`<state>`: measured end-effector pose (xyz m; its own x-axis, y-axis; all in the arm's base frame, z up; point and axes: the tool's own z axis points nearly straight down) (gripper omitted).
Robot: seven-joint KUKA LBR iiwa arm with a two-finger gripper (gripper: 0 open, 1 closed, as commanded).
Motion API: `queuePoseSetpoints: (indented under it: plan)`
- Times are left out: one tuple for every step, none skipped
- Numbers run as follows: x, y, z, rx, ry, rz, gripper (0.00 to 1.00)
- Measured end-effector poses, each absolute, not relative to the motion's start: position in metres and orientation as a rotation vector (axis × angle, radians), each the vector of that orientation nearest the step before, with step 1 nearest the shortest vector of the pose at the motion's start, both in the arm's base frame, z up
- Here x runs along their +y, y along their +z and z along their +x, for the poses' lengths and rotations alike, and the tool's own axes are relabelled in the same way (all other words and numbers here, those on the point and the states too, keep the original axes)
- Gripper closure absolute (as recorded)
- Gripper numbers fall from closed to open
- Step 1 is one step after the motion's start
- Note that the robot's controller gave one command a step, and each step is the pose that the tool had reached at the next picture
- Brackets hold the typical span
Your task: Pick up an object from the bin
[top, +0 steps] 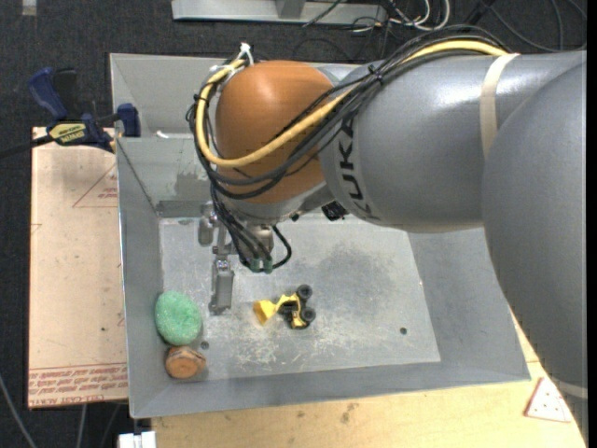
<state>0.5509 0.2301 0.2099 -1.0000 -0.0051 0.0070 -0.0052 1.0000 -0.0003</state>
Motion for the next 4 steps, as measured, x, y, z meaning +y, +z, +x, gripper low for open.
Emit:
queuePoseSetpoints:
  plan:
    - [0.229, 0.215, 0.553, -3.142, -0.002, 0.002, 0.00]
    - [0.230, 0.167, 0.549, -3.148, -0.006, -0.054, 0.00]
    - [0.232, 0.135, 0.544, -3.134, 0.001, 0.165, 0.00]
    - [0.234, 0.095, 0.552, -3.106, -0.002, 0.496, 0.00]
